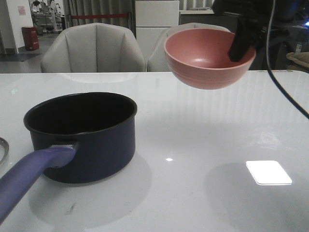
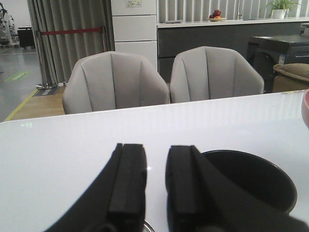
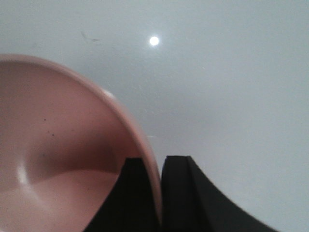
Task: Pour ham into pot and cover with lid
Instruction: 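Carry the empty bowl back and lower it onto the table, then release the bowl and withdraw the right gripper, then grasp the blue knob of the glass lid with the left gripper, then lift the lid and carry it over the saucepan, then lower the lid onto the saucepan and open the left gripper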
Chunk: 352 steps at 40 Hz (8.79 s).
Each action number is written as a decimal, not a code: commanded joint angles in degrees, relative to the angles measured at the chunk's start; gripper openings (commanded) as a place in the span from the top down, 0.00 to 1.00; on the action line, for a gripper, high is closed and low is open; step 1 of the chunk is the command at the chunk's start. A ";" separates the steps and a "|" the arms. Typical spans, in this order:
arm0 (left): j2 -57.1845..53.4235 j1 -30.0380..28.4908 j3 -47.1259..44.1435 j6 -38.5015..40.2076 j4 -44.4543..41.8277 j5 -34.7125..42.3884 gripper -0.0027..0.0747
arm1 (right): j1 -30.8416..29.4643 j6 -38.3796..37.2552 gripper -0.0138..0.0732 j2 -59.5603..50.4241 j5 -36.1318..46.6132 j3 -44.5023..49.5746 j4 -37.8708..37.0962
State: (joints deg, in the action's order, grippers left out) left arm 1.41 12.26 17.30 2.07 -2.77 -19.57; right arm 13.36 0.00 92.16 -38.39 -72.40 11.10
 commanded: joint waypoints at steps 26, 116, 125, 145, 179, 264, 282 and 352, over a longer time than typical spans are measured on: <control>0.66 0.36 1.45 0.02 0.58 4.55 0.70 | -4.55 0.65 0.31 13.79 -5.98 -6.01 -0.22; 22.39 -7.52 12.79 12.95 -2.90 -11.87 0.06 | 3.70 8.33 0.67 -71.70 30.24 55.91 0.03; 42.29 -13.13 26.40 14.13 0.78 -22.68 0.11 | 3.70 8.33 0.67 -71.70 30.24 55.91 0.03; 73.31 -13.29 39.77 14.13 4.42 -31.55 0.16 | 3.70 8.33 0.67 -71.70 30.24 55.91 0.03; 98.65 -15.88 55.25 14.72 7.57 -41.40 0.15 | 3.70 8.33 0.67 -71.70 30.24 55.91 0.03; 92.48 -11.71 70.87 4.70 10.43 -50.72 0.67 | 3.70 8.33 0.67 -71.70 30.24 55.91 0.03; 95.02 6.06 76.64 3.98 10.17 -50.88 0.67 | 3.70 8.33 0.67 -71.70 30.24 55.91 0.03; 103.56 14.31 79.79 3.38 10.70 -54.24 0.20 | 3.70 8.33 0.67 -71.70 30.24 55.91 0.03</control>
State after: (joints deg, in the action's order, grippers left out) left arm 108.16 25.97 94.87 5.51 6.89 -71.09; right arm 17.08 7.80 20.23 -12.32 -14.80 10.99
